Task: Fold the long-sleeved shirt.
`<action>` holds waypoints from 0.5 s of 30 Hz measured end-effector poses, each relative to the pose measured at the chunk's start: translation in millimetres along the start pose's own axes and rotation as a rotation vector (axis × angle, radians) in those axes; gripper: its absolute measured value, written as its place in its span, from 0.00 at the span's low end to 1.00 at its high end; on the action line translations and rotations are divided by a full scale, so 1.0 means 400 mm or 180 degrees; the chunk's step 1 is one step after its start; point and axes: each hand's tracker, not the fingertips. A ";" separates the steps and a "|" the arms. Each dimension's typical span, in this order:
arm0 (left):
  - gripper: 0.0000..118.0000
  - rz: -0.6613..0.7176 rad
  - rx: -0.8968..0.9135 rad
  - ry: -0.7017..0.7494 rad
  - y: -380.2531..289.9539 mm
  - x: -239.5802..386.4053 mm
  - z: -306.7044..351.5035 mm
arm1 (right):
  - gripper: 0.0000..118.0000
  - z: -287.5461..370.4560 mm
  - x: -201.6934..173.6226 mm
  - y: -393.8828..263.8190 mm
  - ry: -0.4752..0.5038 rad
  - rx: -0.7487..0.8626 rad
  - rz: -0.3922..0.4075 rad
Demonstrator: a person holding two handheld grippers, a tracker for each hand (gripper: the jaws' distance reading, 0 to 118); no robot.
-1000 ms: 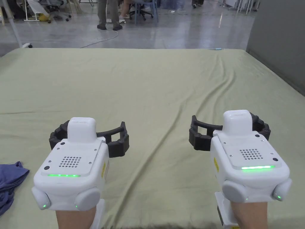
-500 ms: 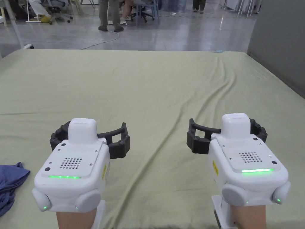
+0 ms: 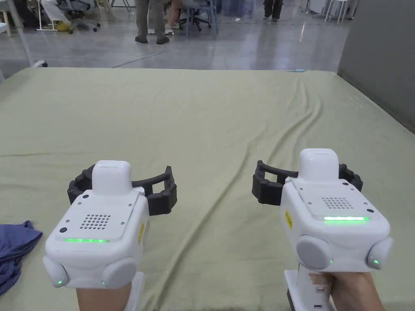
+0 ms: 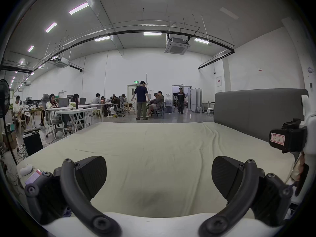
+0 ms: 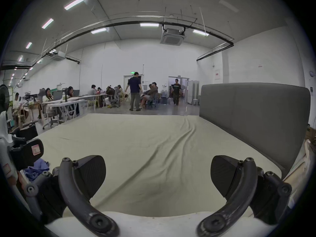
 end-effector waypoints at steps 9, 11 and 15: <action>1.00 -0.0001 -0.0021 -0.0010 -0.005 0.005 -0.003 | 1.00 0.006 -0.014 0.002 -0.0112 -0.0003 0.0124; 1.00 -0.0009 -0.0017 -0.0015 -0.006 0.006 -0.002 | 1.00 0.004 -0.012 -0.001 -0.0129 0.0021 0.0044; 1.00 -0.0026 -0.0022 -0.0004 -0.007 0.007 -0.002 | 1.00 0.004 0.007 0.002 -0.0077 -0.0228 -0.0172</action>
